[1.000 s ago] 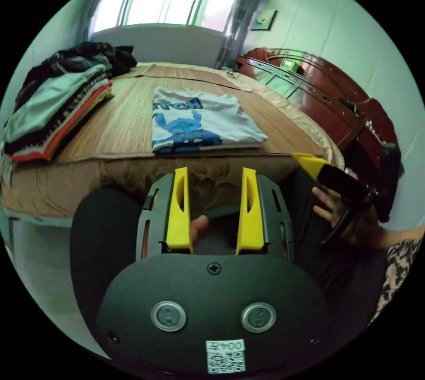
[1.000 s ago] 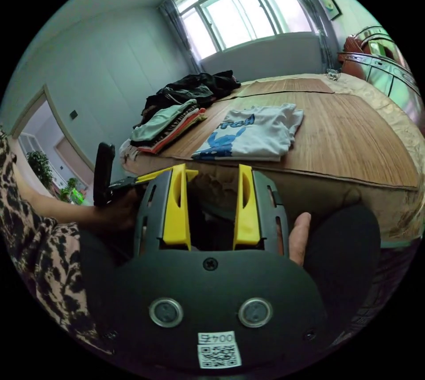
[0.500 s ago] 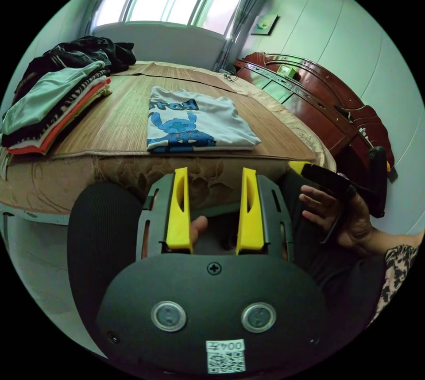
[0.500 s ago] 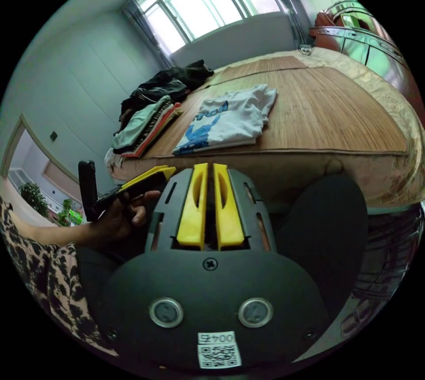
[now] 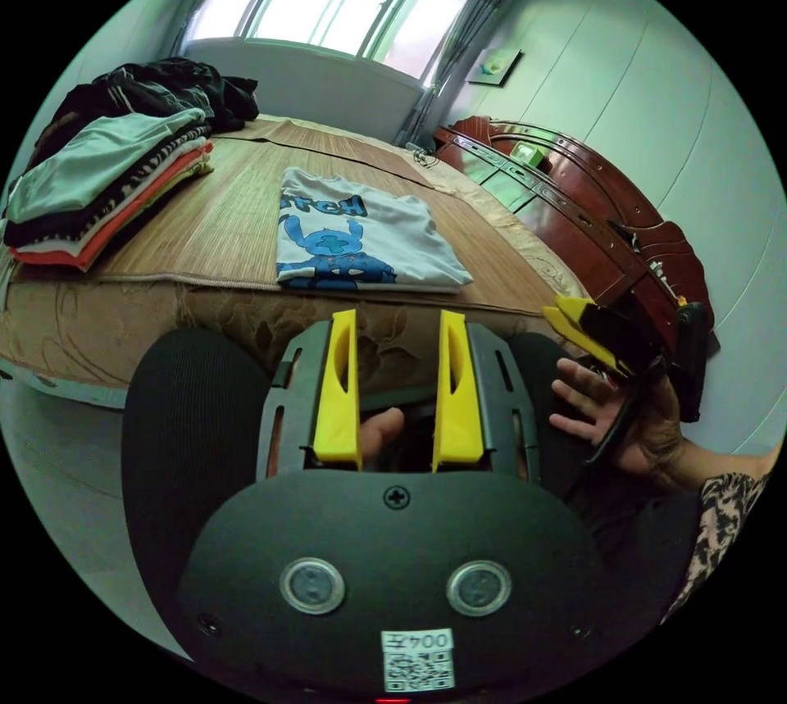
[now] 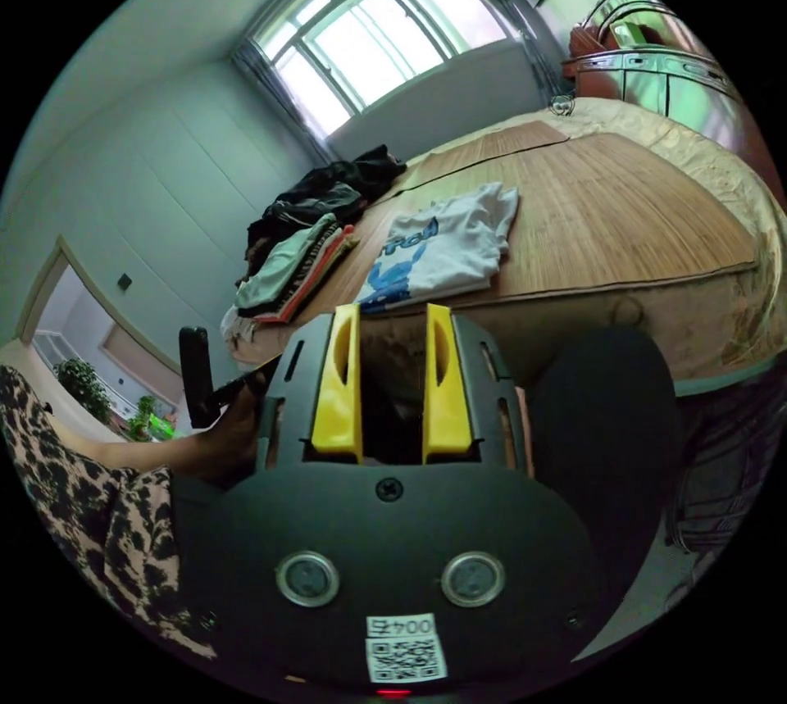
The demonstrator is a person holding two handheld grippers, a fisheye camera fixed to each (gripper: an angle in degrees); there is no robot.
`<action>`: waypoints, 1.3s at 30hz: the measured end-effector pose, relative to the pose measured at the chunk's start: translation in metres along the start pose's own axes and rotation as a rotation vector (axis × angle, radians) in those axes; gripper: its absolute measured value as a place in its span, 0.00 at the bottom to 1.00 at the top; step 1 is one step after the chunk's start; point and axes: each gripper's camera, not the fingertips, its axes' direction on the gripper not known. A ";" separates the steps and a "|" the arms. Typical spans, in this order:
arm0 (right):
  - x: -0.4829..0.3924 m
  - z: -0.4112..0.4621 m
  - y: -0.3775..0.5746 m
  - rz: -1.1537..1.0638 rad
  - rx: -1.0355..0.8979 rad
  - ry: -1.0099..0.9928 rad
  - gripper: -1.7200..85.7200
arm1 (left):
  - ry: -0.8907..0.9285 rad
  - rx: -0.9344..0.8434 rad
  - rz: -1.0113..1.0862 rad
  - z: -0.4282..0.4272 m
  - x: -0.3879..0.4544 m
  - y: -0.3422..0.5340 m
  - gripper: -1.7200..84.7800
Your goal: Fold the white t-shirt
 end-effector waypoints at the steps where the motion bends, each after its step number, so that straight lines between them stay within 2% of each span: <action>1: 0.001 0.000 -0.001 0.005 -0.012 0.005 0.08 | 0.000 0.000 0.003 -0.001 0.001 0.001 0.18; 3: 0.004 0.005 -0.004 0.012 -0.103 -0.023 0.04 | -0.004 0.002 0.008 -0.004 0.002 0.002 0.18; 8: 0.008 0.007 -0.003 -0.021 -0.065 -0.043 0.09 | -0.011 0.000 -0.003 -0.006 0.003 0.003 0.18; 13: 0.024 0.007 -0.003 -0.013 -0.110 -0.031 0.04 | -0.023 -0.004 -0.005 -0.008 0.007 0.000 0.18; 19: 0.049 0.002 -0.008 0.047 -0.071 -0.117 0.11 | -0.052 -0.020 -0.018 -0.014 0.007 -0.002 0.18; 22: 0.058 -0.007 -0.015 0.092 -0.011 -0.269 0.15 | -0.059 -0.013 -0.018 -0.020 0.008 -0.002 0.18; 25: 0.067 -0.019 -0.029 0.170 0.071 -0.522 0.17 | -0.086 -0.016 -0.010 -0.022 0.007 -0.001 0.18; 27: 0.079 -0.021 -0.045 0.259 0.077 -0.779 0.17 | -0.114 -0.034 -0.007 -0.020 0.004 0.001 0.18; 30: 0.088 -0.022 -0.064 0.287 0.083 -0.916 0.18 | -0.147 -0.056 -0.028 -0.015 -0.007 0.005 0.18; 34: 0.092 -0.026 -0.077 0.273 0.144 -0.841 0.18 | -0.145 -0.048 -0.113 -0.012 -0.020 0.006 0.18; 39: 0.092 -0.016 -0.088 0.278 0.145 -0.682 0.18 | -0.152 -0.053 -0.125 -0.003 -0.019 0.000 0.18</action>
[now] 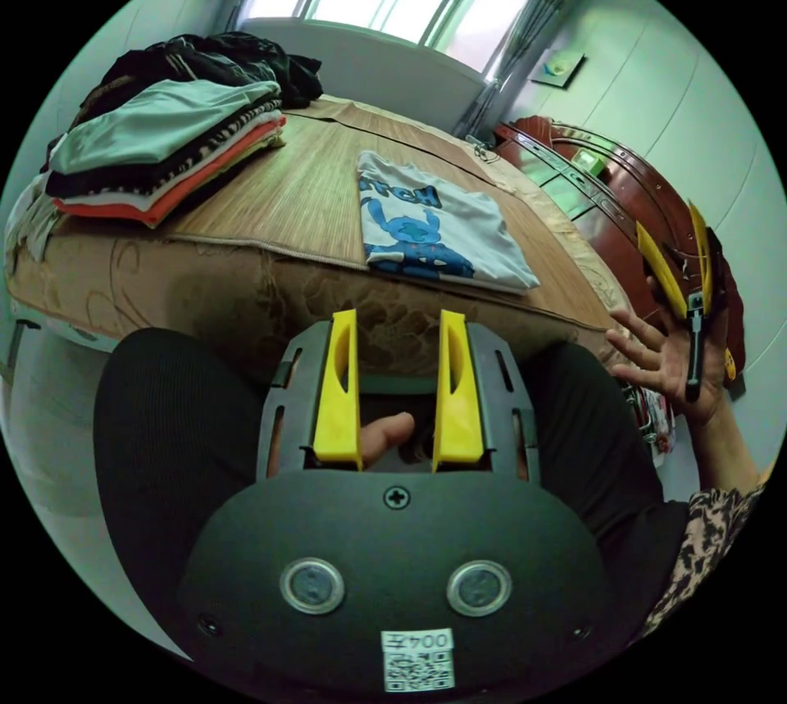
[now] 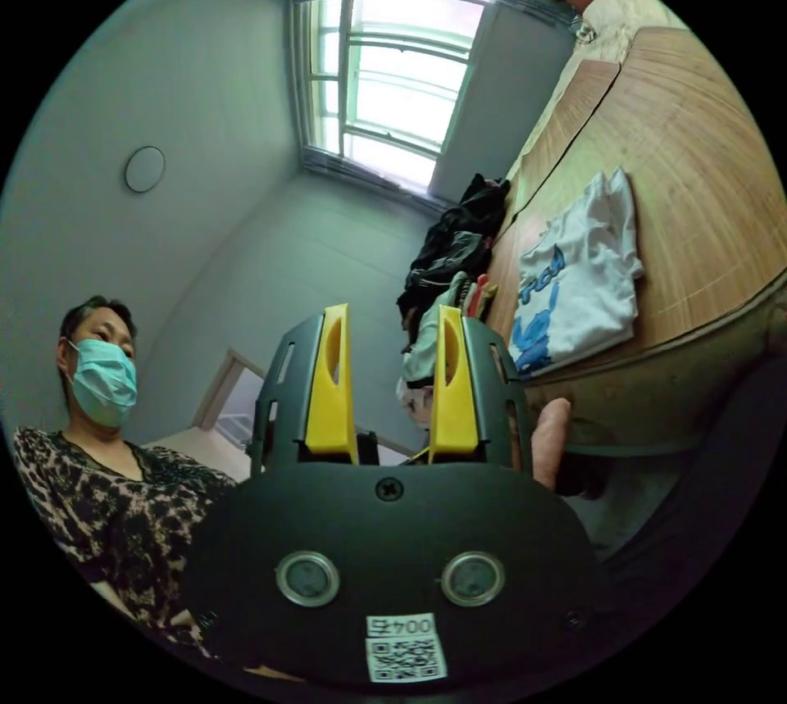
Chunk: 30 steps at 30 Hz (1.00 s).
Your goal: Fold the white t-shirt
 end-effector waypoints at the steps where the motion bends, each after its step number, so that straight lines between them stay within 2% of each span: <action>1: 0.000 0.002 0.000 -0.006 -0.002 0.020 0.18 | -0.009 0.000 0.018 0.003 0.004 -0.004 0.18; 4: 0.003 0.012 0.000 0.025 -0.031 0.064 0.16 | -0.062 0.028 0.136 0.014 0.017 -0.021 0.18; 6: 0.005 0.027 -0.003 0.047 -0.131 0.050 0.15 | -0.101 0.033 0.194 0.023 0.023 -0.035 0.19; 10: -0.010 0.048 -0.008 -0.018 -0.191 0.115 0.15 | -0.162 -0.008 0.309 0.052 0.030 -0.058 0.19; 22: -0.071 0.166 -0.020 -0.326 -0.451 0.347 0.19 | -0.118 -0.131 0.360 0.103 0.030 -0.092 0.11; 30: -0.109 0.254 -0.020 -0.566 -0.564 0.532 0.23 | -0.115 -0.140 0.333 0.098 0.033 -0.121 0.05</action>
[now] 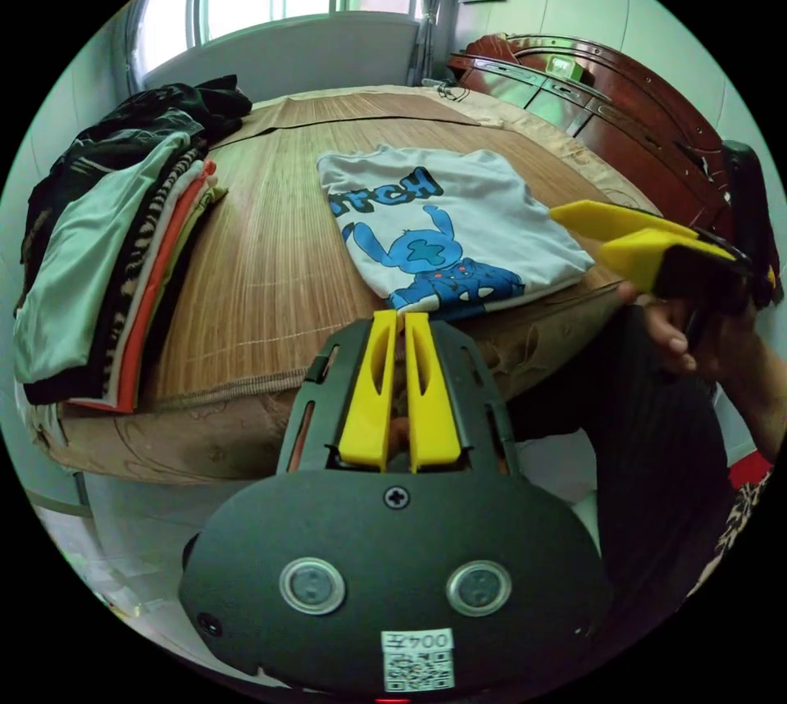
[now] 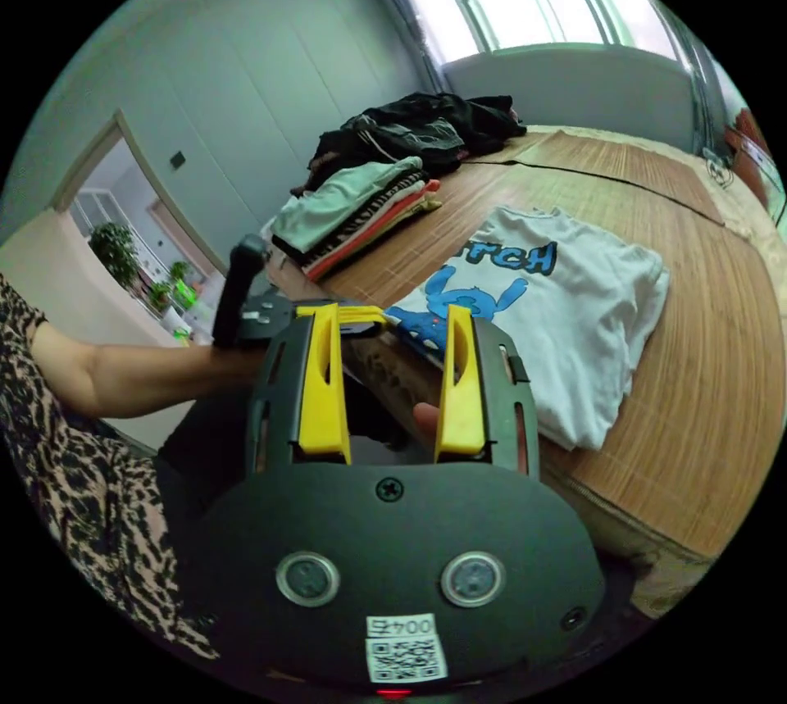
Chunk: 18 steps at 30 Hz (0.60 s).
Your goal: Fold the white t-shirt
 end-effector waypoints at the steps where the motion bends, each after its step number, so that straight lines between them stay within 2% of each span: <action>1: -0.003 0.003 -0.004 -0.017 -0.010 0.016 0.23 | 0.002 0.007 0.008 -0.003 -0.001 -0.004 0.05; 6: -0.035 0.033 -0.038 -0.184 -0.162 0.162 0.24 | 0.015 0.007 0.034 -0.014 -0.009 -0.018 0.04; 13: -0.083 0.076 -0.073 -0.430 -0.249 0.409 0.22 | 0.063 -0.008 0.055 -0.025 -0.027 -0.041 0.05; 15: -0.095 0.091 -0.084 -0.484 -0.250 0.540 0.14 | 0.073 0.001 0.057 -0.029 -0.031 -0.045 0.05; 18: -0.100 0.093 -0.104 -0.462 -0.256 0.550 0.07 | 0.096 0.035 0.024 -0.038 -0.045 -0.047 0.07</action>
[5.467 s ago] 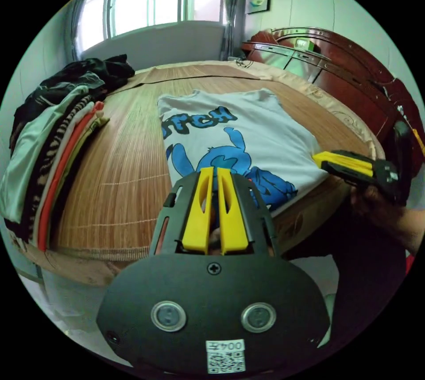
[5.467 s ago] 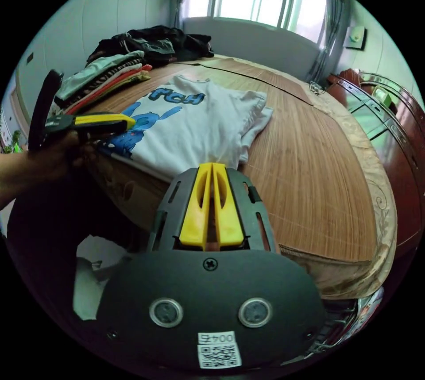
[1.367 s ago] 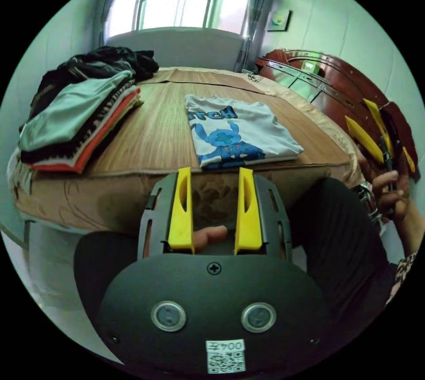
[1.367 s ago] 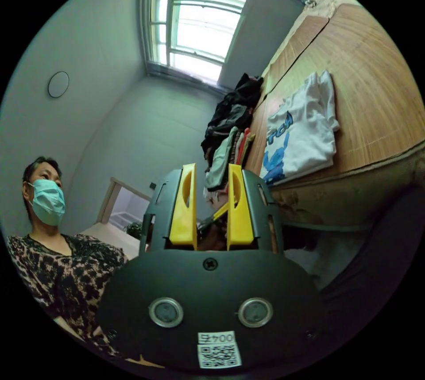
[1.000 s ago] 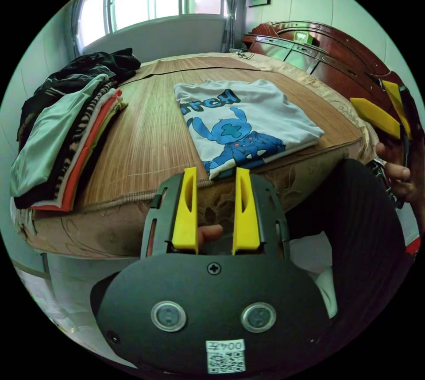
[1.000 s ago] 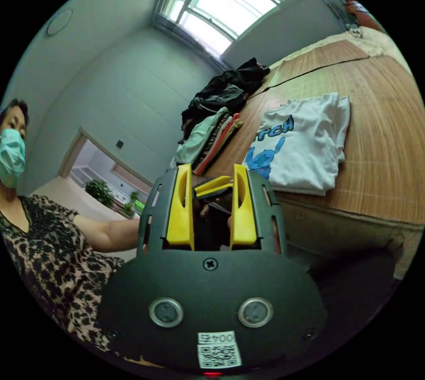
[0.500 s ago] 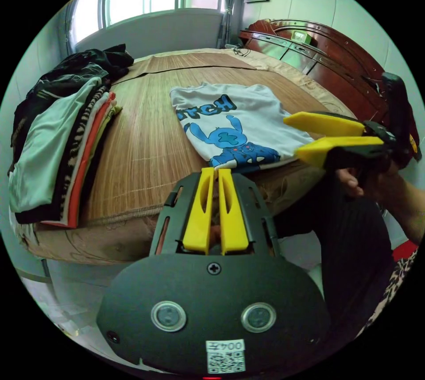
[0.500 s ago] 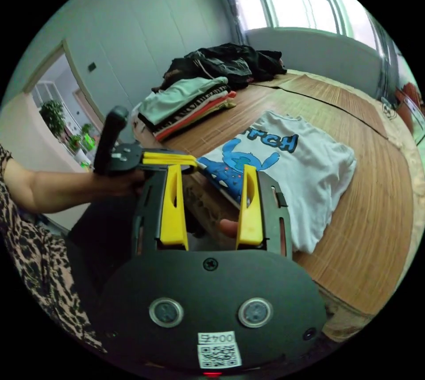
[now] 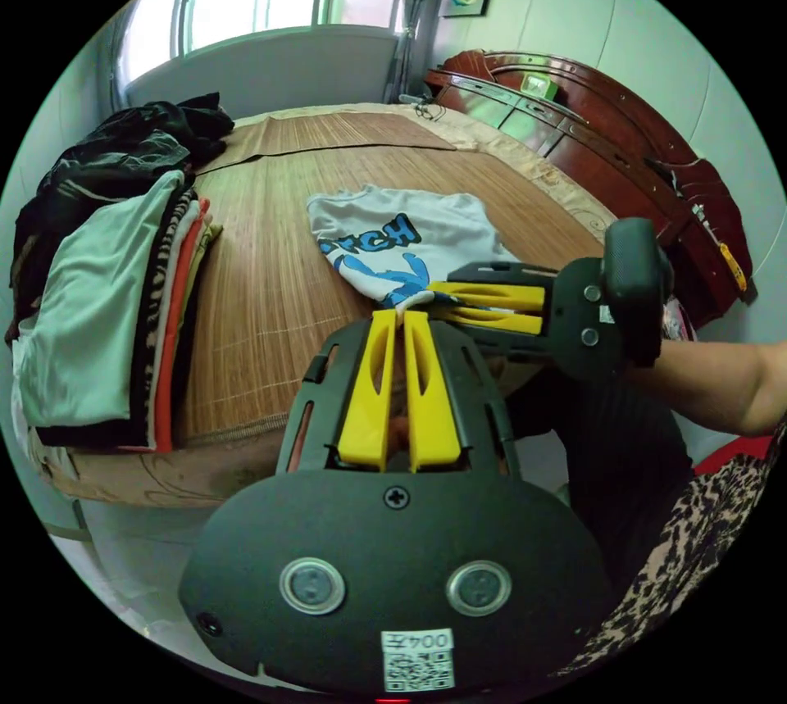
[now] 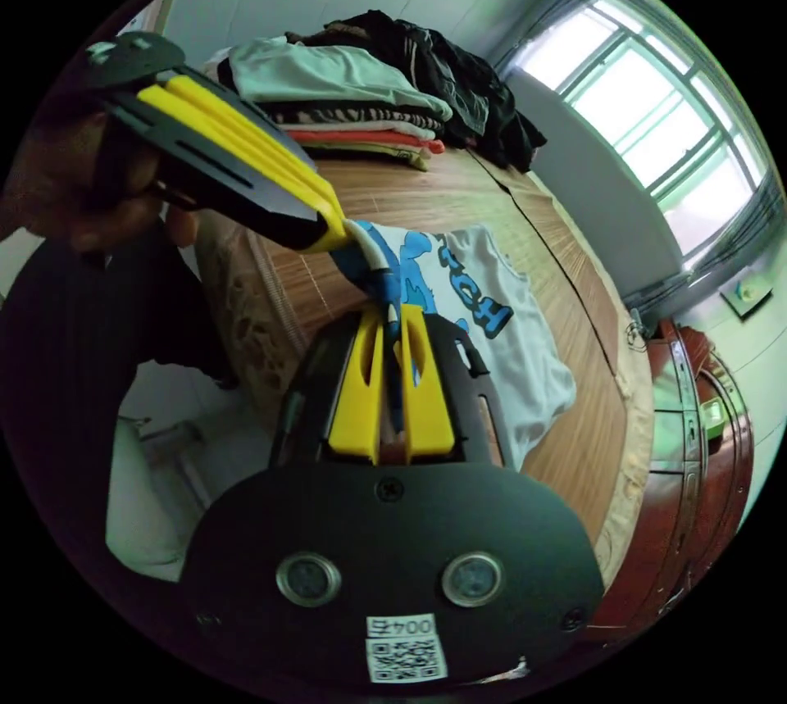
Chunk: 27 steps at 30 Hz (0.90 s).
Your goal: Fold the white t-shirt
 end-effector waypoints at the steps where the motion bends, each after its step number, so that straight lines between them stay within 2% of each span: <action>1: 0.004 -0.001 -0.003 0.015 -0.008 -0.019 0.07 | 0.010 0.026 -0.035 -0.006 -0.010 0.004 0.09; 2: 0.016 -0.004 -0.009 0.056 -0.025 -0.068 0.07 | 0.026 0.042 -0.056 -0.009 -0.016 0.008 0.10; 5: 0.063 -0.011 -0.021 0.219 -0.071 -0.253 0.06 | 0.177 0.067 -0.131 -0.005 -0.043 0.042 0.21; 9: 0.125 -0.011 -0.045 0.359 -0.172 -0.512 0.06 | 0.191 0.041 -0.086 0.018 -0.030 0.060 0.28; 15: 0.125 -0.020 -0.084 0.302 -0.271 -0.585 0.07 | 0.254 0.170 -0.156 0.033 -0.027 0.037 0.34; 19: 0.125 -0.029 -0.088 0.291 -0.234 -0.629 0.08 | 0.310 0.156 -0.274 0.052 -0.058 0.039 0.35; 22: 0.172 -0.046 -0.058 0.422 -0.081 -0.784 0.15 | 0.335 0.171 -0.344 0.055 -0.077 0.045 0.36; 24: 0.221 -0.048 -0.006 0.545 0.005 -0.897 0.25 | 0.347 0.175 -0.341 0.053 -0.080 0.046 0.37; 27: 0.282 -0.025 0.087 0.771 0.005 -0.923 0.25 | 0.361 0.171 -0.362 0.058 -0.090 0.050 0.36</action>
